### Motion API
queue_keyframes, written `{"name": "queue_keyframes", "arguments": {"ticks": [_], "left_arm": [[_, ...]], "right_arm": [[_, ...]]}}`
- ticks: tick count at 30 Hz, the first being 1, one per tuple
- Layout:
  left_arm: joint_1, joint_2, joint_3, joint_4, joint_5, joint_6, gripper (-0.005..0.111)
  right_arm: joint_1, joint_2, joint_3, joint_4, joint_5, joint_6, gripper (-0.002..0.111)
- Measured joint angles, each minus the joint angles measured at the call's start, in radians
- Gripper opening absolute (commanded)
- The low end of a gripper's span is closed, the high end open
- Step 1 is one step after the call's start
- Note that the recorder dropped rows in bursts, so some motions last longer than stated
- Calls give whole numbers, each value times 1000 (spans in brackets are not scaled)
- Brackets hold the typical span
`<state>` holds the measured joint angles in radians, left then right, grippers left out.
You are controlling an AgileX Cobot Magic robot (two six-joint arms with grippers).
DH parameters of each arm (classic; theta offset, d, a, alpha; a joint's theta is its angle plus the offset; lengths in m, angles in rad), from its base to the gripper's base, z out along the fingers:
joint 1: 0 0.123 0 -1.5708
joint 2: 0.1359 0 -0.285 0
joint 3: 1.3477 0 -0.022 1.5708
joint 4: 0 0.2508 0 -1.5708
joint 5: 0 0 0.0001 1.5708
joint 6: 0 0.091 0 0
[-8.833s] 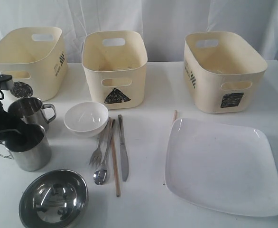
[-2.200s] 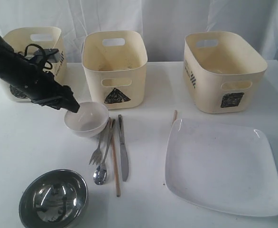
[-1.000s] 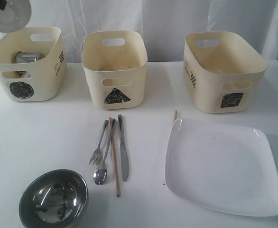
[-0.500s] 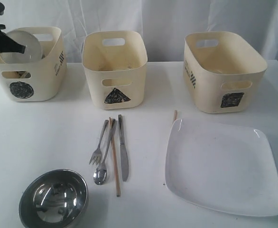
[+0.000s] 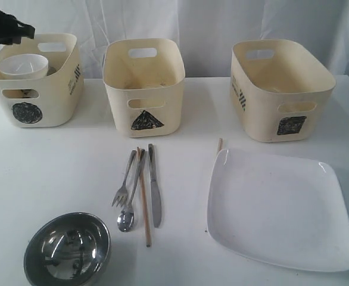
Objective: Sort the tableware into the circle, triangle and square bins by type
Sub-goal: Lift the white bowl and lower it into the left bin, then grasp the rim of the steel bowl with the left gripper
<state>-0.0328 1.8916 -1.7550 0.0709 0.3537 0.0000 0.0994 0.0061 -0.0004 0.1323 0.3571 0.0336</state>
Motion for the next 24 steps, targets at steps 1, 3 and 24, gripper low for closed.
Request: {"name": "queue_keyframes", "arguments": {"ticks": [1, 3, 24], "left_arm": [[0, -17, 0, 0, 25, 0, 49], [-2, -64, 0, -3, 100, 0, 49], [-26, -835, 769, -211, 327, 63, 63]], "right_arm": [[0, 0, 0, 0, 0, 0, 0], [0, 0, 0, 0, 0, 0, 0], [0, 0, 0, 0, 0, 0, 0]]}}
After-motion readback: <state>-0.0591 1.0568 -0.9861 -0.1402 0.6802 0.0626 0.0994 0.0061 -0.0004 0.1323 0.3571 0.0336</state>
